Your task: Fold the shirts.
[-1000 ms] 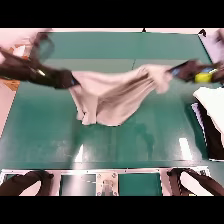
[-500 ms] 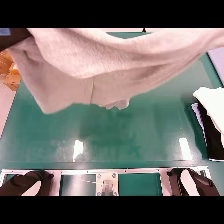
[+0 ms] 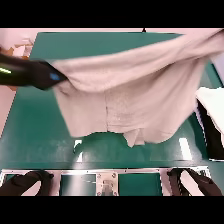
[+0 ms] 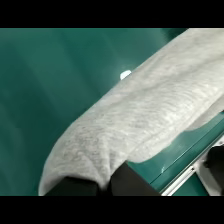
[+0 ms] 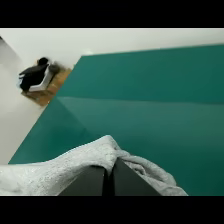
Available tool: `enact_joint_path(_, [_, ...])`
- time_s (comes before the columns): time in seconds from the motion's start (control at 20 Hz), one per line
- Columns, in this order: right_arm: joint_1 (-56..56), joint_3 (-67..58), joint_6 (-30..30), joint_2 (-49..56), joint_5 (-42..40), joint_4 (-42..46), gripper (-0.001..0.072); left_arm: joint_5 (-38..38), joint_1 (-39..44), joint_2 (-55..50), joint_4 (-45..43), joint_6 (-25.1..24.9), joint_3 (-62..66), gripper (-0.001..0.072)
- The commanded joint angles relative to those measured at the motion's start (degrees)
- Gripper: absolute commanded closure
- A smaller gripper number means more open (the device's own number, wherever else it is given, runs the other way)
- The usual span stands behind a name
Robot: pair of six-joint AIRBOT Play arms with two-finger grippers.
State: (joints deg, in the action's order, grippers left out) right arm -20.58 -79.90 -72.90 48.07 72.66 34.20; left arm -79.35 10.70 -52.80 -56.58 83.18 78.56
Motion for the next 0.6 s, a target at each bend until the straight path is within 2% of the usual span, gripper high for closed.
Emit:
enact_joint_path(0.0, [7.5, 12.5, 4.6, 9.7, -8.3, -0.1, 0.0700, 15.8, 0.0, -5.2, -0.2, -7.3, -21.4, 0.0685])
enact_joint_path(0.15, [14.0, 18.4, 6.1, 24.3, -17.8, -0.2, 0.0699, 27.9, 0.0, -17.4, -0.2, -11.4, -27.7, 0.0684])
enact_joint_path(0.3, [15.5, 17.4, 6.1, 37.4, -18.4, -0.8, 0.0687, 32.7, -0.1, -28.4, -0.5, -11.7, -22.9, 0.0683])
enact_joint_path(0.35, [15.2, 16.9, 6.1, 39.6, -18.3, -0.7, 0.0604, 32.3, -0.1, -30.7, -1.6, -11.7, -20.2, 0.0546])
enact_joint_path(0.4, [14.2, 16.6, 6.1, 40.6, -18.0, -0.6, 0.0501, 31.2, -0.1, -32.0, -3.6, -11.6, -17.1, 0.0090])
enact_joint_path(0.45, [12.6, 16.5, 6.1, 40.4, -17.3, -0.2, 0.0449, 29.9, -0.1, -32.3, -6.1, -11.2, -14.3, 0.0011])
enact_joint_path(0.5, [10.2, 16.1, 6.1, 39.8, -15.1, 0.4, 0.0417, 26.7, -0.4, -32.2, -9.8, -11.2, -10.9, 0.0012])
enact_joint_path(0.55, [7.6, 15.6, 6.1, 39.0, -12.2, 1.7, 0.0418, 22.6, -0.7, -31.9, -13.5, -10.7, -7.5, 0.0012])
